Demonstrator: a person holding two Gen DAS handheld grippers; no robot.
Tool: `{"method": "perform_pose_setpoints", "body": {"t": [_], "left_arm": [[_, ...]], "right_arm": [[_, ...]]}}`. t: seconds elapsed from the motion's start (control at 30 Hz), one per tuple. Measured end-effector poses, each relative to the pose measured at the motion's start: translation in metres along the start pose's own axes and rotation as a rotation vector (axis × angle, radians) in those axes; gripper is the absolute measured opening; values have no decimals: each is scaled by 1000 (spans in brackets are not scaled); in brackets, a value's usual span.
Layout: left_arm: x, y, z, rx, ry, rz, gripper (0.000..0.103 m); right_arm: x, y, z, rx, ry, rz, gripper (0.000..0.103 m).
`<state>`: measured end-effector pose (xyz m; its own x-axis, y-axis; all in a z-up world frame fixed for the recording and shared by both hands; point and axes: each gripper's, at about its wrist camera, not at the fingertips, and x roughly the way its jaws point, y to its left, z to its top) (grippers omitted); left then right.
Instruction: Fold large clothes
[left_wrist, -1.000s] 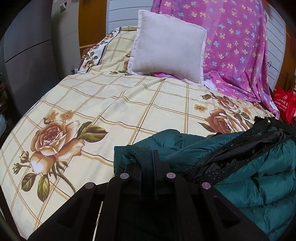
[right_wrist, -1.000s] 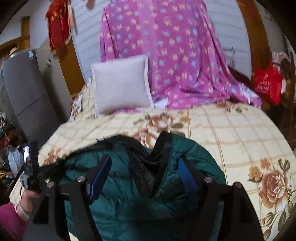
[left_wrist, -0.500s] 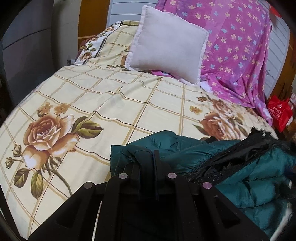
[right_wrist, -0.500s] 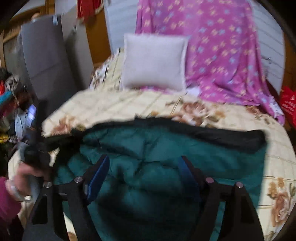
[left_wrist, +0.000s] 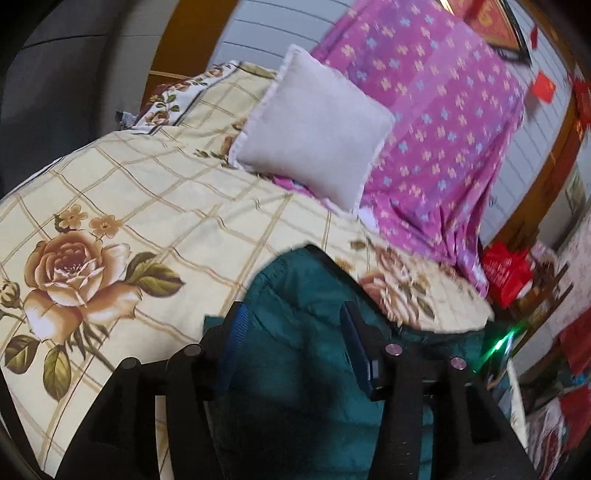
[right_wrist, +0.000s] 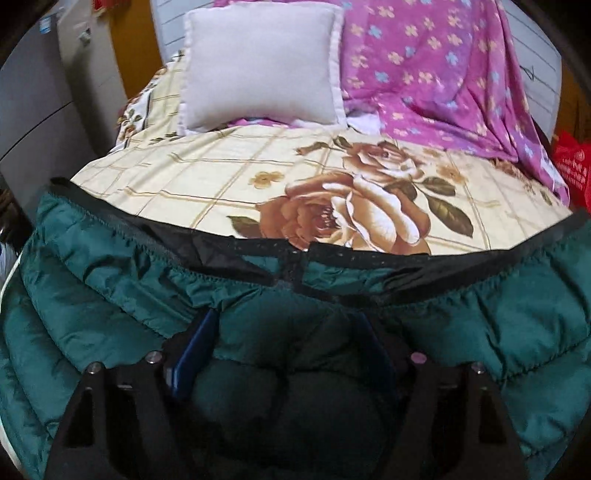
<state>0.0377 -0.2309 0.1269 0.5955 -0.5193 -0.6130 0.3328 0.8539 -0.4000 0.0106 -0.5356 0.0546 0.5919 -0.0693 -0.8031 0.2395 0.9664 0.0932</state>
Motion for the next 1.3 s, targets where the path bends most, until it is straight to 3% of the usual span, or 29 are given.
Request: {"method": "perform_pose_setpoints", "body": {"t": [0.17, 0.33, 0.43, 0.57, 0.73, 0.87, 1.0, 1.1, 1.23, 1.3], "left_arm": [[16, -31, -19, 113, 29, 83, 33], [42, -38, -28, 137, 61, 181, 33], [58, -34, -30, 128, 94, 225, 33], [71, -32, -33, 141, 114, 250, 34], [82, -37, -35, 181, 135, 293, 34], [84, -38, -37, 191, 127, 305, 34], [84, -38, -38, 186, 127, 299, 34], [84, -37, -38, 186, 124, 298, 34], [85, -37, -39, 185, 123, 296, 35], [85, -37, -38, 185, 119, 293, 36]], "right_arm": [[-61, -4, -6, -26, -76, 31, 80], [-100, -42, -14, -58, -129, -88, 81], [-90, -72, -18, -46, -100, -190, 81], [-58, -96, -23, 10, -21, -178, 82], [-36, -99, -27, 31, -22, -187, 84], [-49, -95, -26, 19, 11, -186, 84], [-94, -94, -33, 43, -58, -129, 84], [-118, -94, -44, 29, -100, -146, 84], [-104, -114, -58, 86, -48, -194, 85], [-87, -128, -65, 143, -21, -153, 86]]}}
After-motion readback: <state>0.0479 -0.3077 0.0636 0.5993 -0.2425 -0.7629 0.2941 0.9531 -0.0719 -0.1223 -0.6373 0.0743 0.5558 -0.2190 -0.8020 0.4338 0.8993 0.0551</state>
